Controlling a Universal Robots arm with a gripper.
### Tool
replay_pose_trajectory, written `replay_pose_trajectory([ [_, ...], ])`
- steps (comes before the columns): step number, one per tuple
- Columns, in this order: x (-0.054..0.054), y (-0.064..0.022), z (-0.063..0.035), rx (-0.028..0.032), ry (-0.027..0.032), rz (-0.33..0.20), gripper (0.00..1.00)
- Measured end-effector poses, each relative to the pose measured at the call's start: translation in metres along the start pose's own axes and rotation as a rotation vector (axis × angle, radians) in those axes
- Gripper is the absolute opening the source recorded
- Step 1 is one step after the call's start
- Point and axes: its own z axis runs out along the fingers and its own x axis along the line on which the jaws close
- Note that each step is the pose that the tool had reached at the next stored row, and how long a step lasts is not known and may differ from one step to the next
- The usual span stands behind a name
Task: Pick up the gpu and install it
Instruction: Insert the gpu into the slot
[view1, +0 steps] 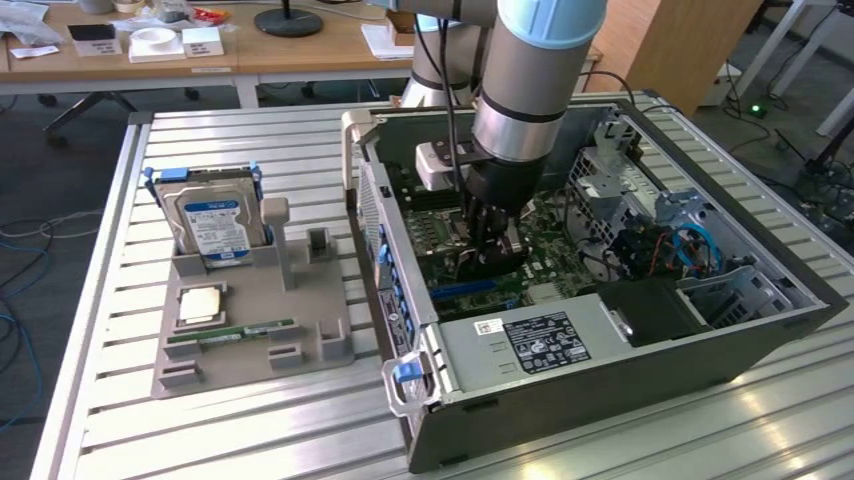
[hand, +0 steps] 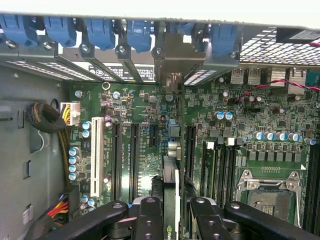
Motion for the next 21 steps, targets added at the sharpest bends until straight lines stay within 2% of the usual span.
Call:
replay_pose_trajectory([
  [21,0.0000,0.0021,0.0020,0.0134,0.0001,-0.009,0.26],
])
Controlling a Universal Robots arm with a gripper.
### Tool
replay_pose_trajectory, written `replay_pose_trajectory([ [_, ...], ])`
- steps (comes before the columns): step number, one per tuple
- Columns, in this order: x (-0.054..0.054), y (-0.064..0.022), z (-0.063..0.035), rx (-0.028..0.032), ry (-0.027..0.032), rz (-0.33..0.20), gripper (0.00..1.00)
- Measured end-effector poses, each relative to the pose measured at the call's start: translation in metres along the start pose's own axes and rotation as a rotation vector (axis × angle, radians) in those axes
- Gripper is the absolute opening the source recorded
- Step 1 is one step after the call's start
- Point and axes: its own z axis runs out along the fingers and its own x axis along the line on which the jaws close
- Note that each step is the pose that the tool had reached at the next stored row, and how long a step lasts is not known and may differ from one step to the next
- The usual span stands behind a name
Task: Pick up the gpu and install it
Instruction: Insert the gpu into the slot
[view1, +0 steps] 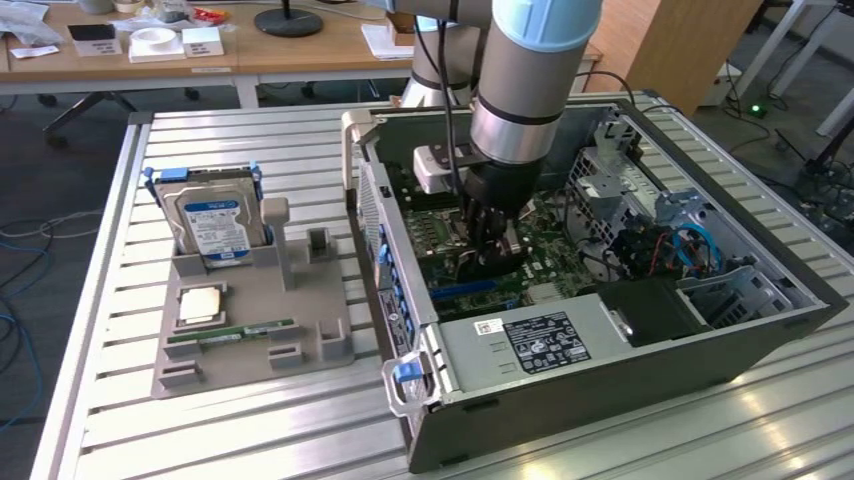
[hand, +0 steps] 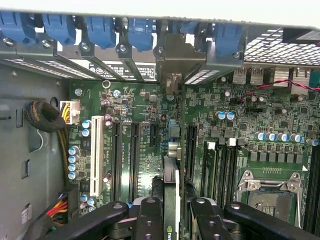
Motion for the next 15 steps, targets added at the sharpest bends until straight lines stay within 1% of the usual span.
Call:
replay_pose_trajectory([
  [2,0.0000,0.0000,0.0012,0.0009,-0.0002,0.000,0.26],
  [15,0.0001,0.0003,0.0041,0.0013,0.0002,0.004,0.26],
])
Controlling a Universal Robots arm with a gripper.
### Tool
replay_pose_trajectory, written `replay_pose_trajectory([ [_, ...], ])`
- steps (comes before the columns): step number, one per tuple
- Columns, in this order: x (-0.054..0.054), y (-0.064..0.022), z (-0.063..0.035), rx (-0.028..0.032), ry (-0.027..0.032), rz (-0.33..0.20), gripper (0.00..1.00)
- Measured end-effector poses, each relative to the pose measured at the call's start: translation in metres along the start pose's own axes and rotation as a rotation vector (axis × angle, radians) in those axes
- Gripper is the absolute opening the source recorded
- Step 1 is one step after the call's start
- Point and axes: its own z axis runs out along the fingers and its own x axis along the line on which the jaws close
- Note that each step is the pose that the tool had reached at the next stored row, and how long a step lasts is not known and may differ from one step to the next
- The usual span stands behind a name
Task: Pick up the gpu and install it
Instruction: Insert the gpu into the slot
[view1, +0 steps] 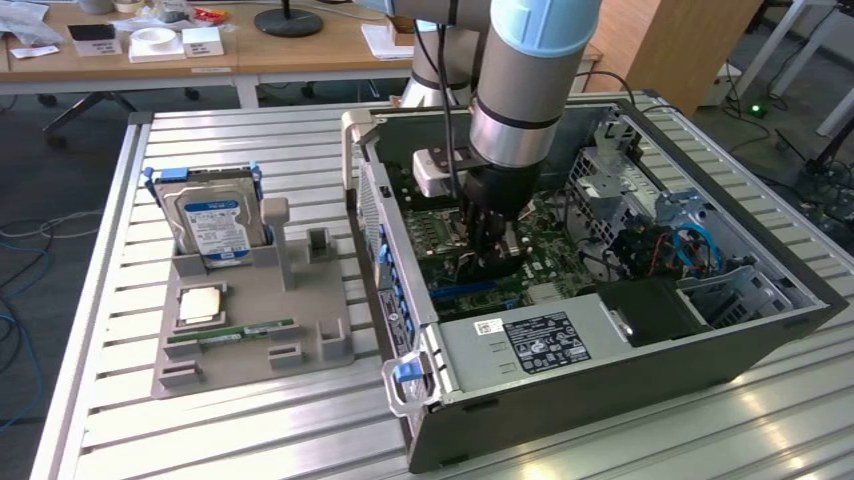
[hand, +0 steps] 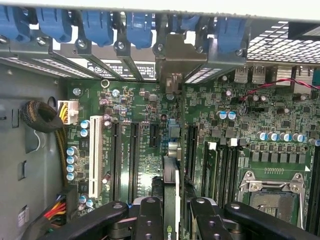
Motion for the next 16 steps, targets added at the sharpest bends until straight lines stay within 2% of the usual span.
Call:
replay_pose_trajectory([
  [16,0.0000,0.0000,0.0005,0.0003,0.0007,0.015,0.26],
])
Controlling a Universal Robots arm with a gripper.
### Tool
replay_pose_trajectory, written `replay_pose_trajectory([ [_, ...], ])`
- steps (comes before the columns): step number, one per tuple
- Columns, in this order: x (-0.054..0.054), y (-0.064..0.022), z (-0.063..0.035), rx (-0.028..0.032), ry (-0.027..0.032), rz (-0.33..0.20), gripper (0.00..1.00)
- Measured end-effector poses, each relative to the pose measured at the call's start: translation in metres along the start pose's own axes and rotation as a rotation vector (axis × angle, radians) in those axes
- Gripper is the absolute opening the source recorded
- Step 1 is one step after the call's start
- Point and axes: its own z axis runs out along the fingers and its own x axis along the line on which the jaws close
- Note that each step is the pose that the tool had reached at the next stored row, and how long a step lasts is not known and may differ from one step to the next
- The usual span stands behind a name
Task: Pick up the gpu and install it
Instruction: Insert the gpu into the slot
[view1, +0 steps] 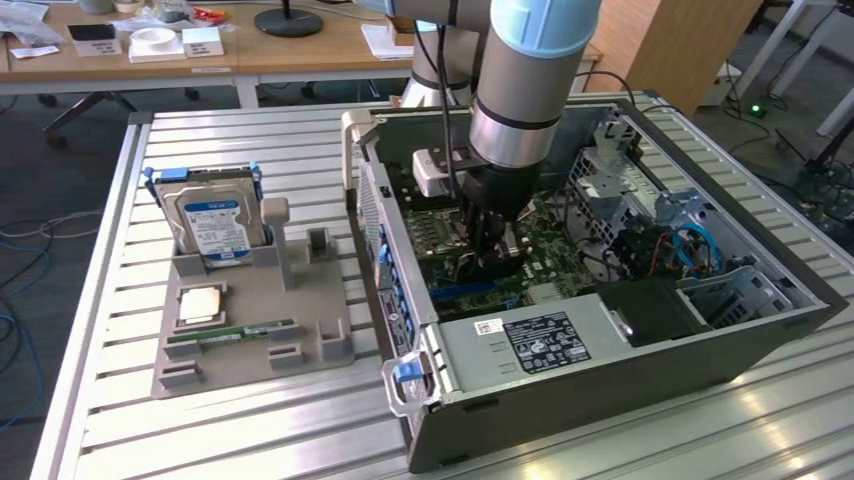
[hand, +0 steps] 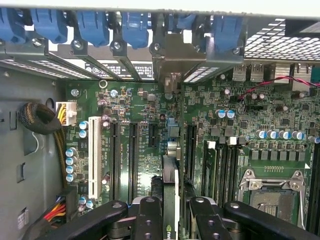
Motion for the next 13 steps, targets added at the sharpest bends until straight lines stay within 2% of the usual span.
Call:
replay_pose_trajectory([
  [13,0.0004,0.0001,0.0023,-0.0002,0.0005,0.004,0.26],
])
